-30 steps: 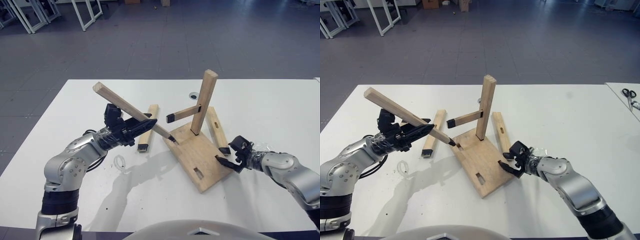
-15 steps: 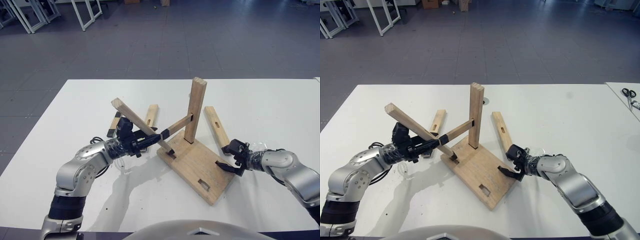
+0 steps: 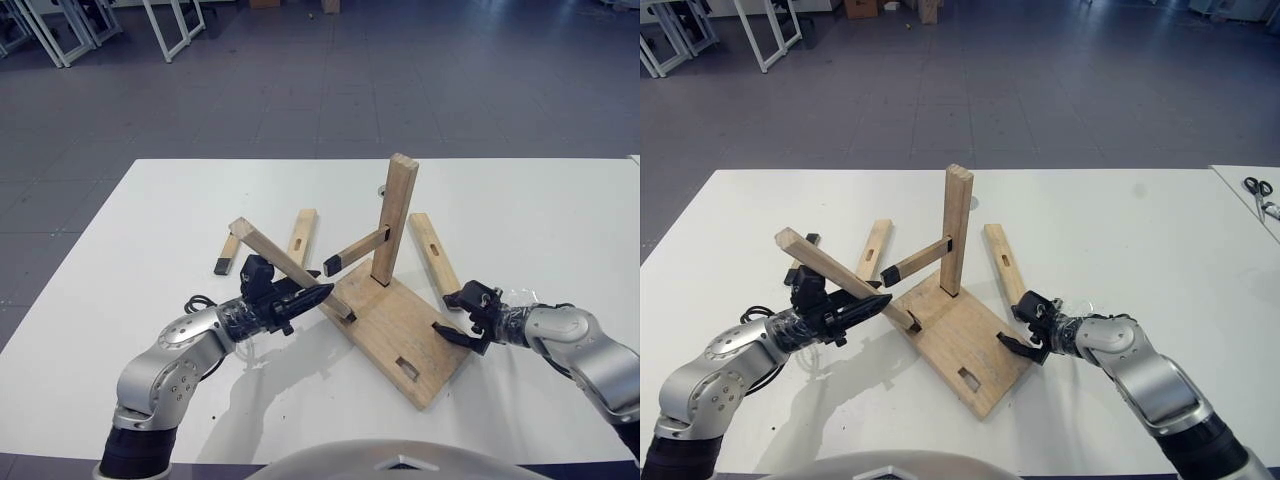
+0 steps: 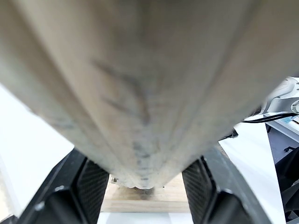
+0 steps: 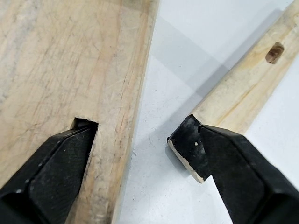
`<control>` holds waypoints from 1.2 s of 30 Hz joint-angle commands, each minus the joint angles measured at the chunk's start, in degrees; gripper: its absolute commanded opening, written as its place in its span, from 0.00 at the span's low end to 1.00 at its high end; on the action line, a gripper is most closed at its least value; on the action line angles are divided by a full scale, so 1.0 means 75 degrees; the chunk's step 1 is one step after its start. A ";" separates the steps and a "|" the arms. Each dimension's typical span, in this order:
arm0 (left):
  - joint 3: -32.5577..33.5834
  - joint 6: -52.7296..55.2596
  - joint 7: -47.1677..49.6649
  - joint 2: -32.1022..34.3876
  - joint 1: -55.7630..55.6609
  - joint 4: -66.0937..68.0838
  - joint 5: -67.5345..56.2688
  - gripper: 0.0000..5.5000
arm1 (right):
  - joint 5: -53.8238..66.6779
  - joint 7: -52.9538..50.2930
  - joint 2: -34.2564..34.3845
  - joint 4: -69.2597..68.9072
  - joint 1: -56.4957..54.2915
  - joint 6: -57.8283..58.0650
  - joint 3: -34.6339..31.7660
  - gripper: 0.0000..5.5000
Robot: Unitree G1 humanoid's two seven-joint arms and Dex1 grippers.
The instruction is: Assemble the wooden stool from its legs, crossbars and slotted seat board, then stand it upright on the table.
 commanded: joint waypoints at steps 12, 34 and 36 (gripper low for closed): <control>-0.0616 -0.0728 0.0101 0.0541 0.0096 0.0312 0.1430 0.37 | -0.0425 -0.0077 0.0143 0.0093 0.0296 0.0286 0.0129 0.74; -0.2086 0.1402 0.0914 0.1617 -0.1145 0.1197 0.2478 0.37 | -0.0536 -0.0247 0.0547 -0.0026 0.0288 0.0492 0.0226 0.74; -0.2318 0.1394 0.0843 0.1685 -0.1263 0.1685 0.2648 0.37 | -0.0494 -0.0249 0.0562 -0.0059 0.0207 0.0529 0.0185 0.74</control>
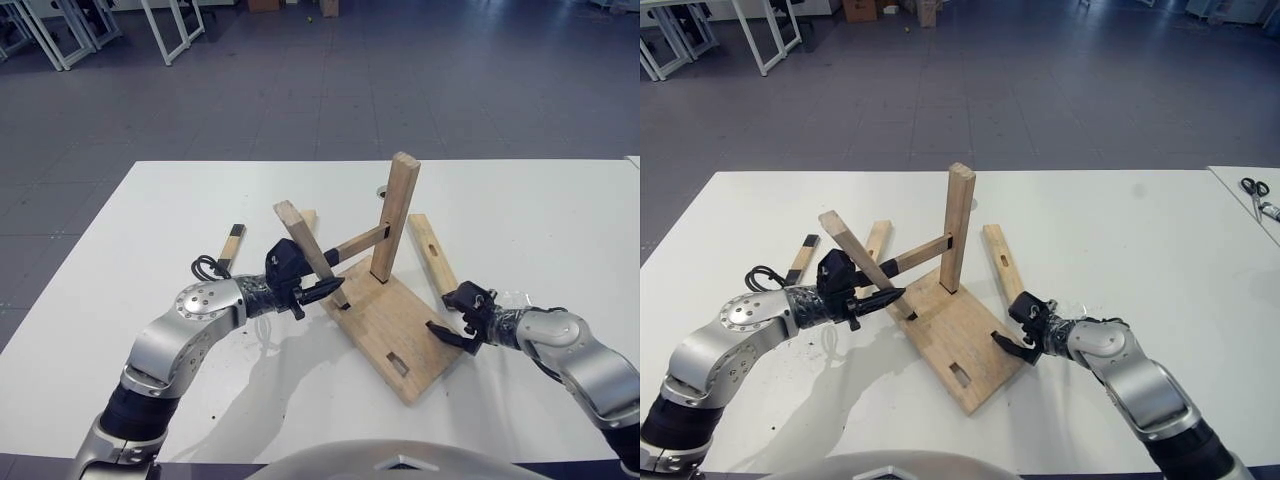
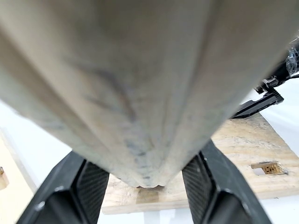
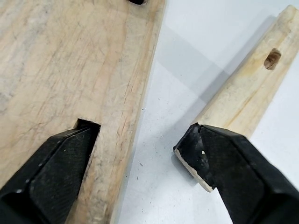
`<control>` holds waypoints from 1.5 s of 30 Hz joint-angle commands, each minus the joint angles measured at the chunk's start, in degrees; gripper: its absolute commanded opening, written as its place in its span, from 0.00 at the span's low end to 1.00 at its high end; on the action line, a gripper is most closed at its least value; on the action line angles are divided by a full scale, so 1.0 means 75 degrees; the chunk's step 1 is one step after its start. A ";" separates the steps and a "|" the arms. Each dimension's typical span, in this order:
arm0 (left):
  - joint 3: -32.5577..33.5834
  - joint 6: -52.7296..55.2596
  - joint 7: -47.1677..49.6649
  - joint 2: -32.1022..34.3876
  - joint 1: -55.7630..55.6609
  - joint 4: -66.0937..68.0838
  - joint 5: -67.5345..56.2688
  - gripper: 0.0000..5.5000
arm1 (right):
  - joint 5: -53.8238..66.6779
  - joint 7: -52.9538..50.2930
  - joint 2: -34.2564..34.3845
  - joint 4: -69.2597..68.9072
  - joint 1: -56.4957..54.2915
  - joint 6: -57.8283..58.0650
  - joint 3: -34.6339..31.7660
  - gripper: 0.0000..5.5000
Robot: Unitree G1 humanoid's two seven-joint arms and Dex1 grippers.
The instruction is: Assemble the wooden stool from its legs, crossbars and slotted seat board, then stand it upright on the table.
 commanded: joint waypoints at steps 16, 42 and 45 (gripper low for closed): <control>-0.1658 -0.0252 -0.0196 0.0904 0.0421 0.3017 0.1494 0.37 | 0.2846 -0.0509 0.1501 -0.0985 -0.1955 0.3239 -0.2733 0.60; -0.1978 -0.2993 -0.3000 0.1050 -0.1095 0.4930 0.1591 0.37 | 0.1299 0.0164 0.1910 0.0957 -0.1839 0.0812 -0.0709 0.36; -0.1821 -0.3764 -0.3791 0.0958 -0.1651 0.5803 0.1505 0.37 | 0.1699 0.1922 0.0242 0.0276 -0.1094 0.0709 -0.0726 0.36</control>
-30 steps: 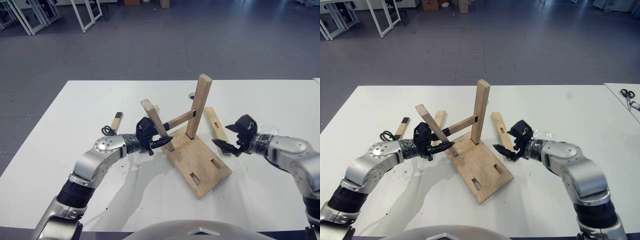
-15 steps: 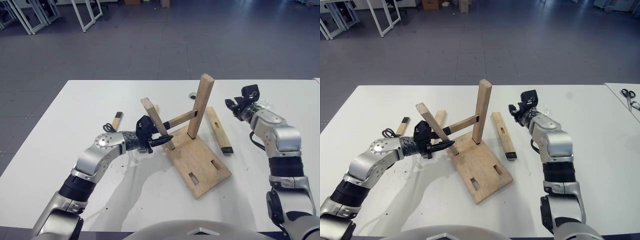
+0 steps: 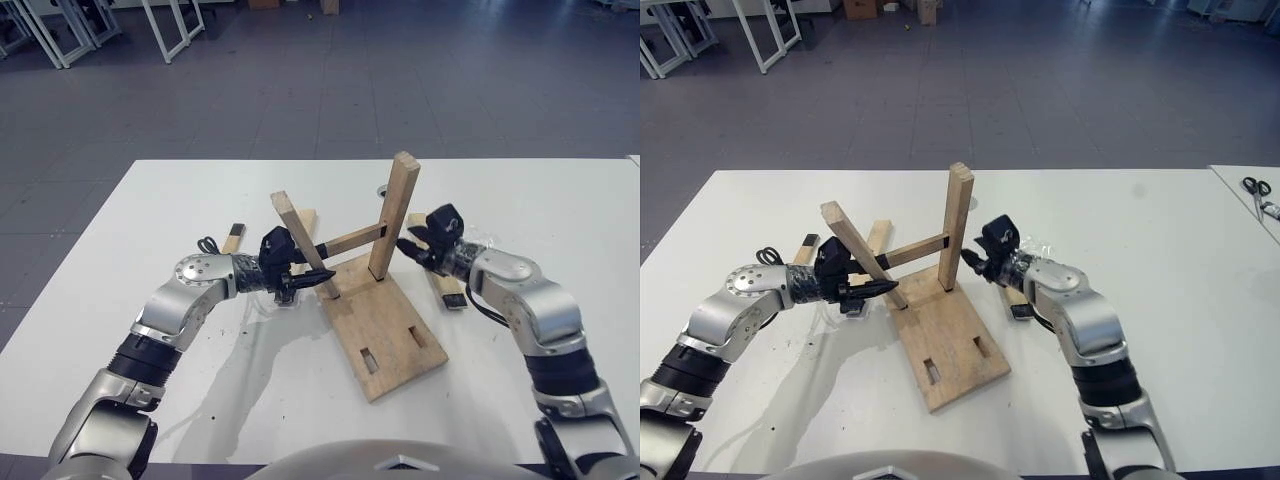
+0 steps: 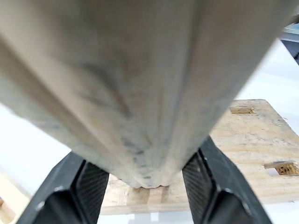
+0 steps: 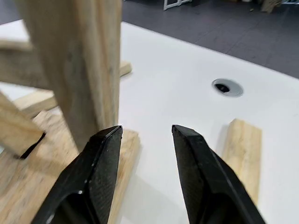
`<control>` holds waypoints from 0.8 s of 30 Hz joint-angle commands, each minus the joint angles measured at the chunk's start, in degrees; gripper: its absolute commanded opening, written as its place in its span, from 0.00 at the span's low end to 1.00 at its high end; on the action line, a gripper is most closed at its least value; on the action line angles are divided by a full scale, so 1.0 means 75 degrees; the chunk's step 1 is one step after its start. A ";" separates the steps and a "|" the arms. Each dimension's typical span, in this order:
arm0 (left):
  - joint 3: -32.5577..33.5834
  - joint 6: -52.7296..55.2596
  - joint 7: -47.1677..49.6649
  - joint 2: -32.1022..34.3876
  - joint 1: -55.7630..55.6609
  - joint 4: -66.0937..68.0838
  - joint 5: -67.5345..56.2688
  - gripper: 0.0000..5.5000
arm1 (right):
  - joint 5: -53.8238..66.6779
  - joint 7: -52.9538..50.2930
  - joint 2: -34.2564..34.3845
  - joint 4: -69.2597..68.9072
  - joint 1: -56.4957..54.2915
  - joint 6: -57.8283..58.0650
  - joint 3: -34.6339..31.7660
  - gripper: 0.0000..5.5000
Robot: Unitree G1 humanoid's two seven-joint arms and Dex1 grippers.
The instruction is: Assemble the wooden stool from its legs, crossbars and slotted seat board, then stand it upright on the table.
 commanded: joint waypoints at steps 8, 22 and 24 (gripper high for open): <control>-0.0983 -0.1683 -0.1415 -0.0319 -0.1466 0.3455 0.2047 0.37 | 0.0176 0.2424 -0.1905 -0.0900 0.1514 -0.0475 0.1005 0.36; -0.0445 -0.2488 -0.1093 -0.1039 -0.2714 0.4980 0.2737 0.58 | -0.0174 0.1506 -0.1412 -0.0733 0.2129 -0.0770 0.1240 0.35; -0.0282 -0.2553 -0.1182 -0.0923 -0.2835 0.5104 0.2908 0.64 | -0.0205 0.1356 -0.1384 -0.0782 0.2263 -0.0769 0.1251 0.35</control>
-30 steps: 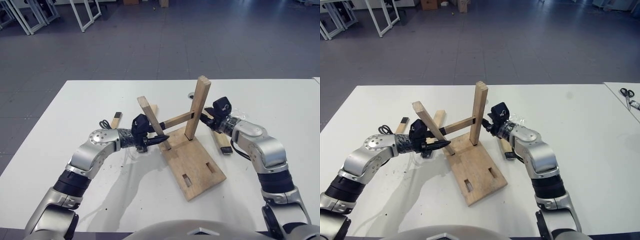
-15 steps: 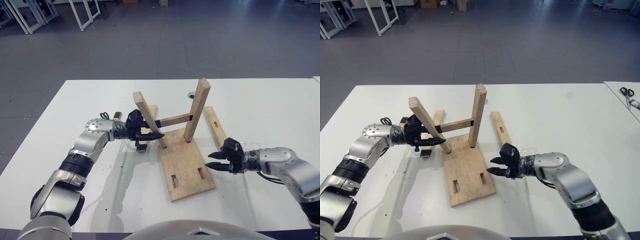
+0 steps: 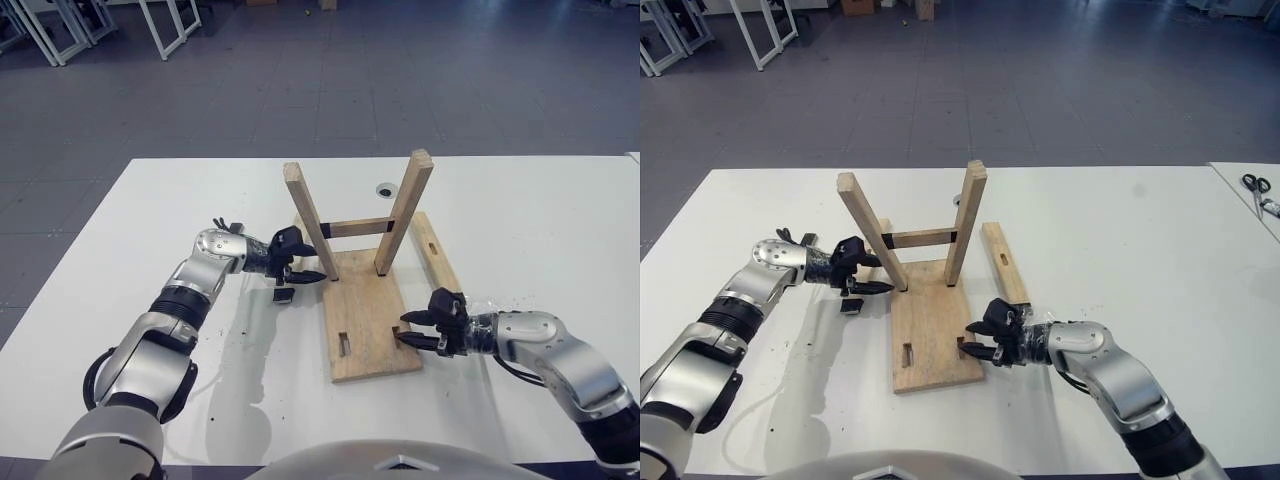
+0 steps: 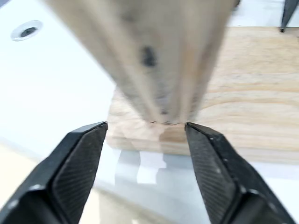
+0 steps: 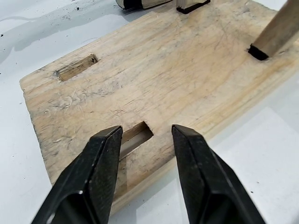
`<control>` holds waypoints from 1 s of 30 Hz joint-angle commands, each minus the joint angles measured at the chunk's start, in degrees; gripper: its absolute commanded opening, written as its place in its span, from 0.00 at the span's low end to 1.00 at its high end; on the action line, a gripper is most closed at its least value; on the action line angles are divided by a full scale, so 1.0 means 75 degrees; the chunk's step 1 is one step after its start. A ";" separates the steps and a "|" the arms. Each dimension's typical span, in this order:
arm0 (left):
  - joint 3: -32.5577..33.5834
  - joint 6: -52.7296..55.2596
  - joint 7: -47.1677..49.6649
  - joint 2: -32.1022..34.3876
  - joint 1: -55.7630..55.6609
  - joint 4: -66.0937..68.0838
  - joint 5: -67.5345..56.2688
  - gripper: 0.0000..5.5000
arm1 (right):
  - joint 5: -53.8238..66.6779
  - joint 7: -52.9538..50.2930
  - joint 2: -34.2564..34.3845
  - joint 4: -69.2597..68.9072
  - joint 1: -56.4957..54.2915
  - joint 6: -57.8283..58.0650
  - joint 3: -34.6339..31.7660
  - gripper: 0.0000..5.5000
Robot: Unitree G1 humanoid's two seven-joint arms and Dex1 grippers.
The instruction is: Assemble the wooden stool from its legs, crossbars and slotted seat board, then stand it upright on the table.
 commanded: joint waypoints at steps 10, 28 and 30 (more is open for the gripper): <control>0.3319 0.4187 0.2527 0.1764 -0.0669 -0.3559 0.0167 0.72 | -0.0072 -0.1091 0.0488 -0.0059 0.0521 0.0607 -0.0249 0.35; 0.5764 0.7505 0.8408 -0.3089 -0.3015 -0.7903 -0.2182 0.72 | -0.0157 -0.1541 0.0650 -0.0596 0.0831 0.0947 0.0369 0.35; 0.5491 0.7903 0.8431 -0.3306 -0.2650 -0.8088 -0.2436 0.72 | -0.0132 -0.1551 0.0647 -0.0655 0.0802 0.1017 0.0364 0.35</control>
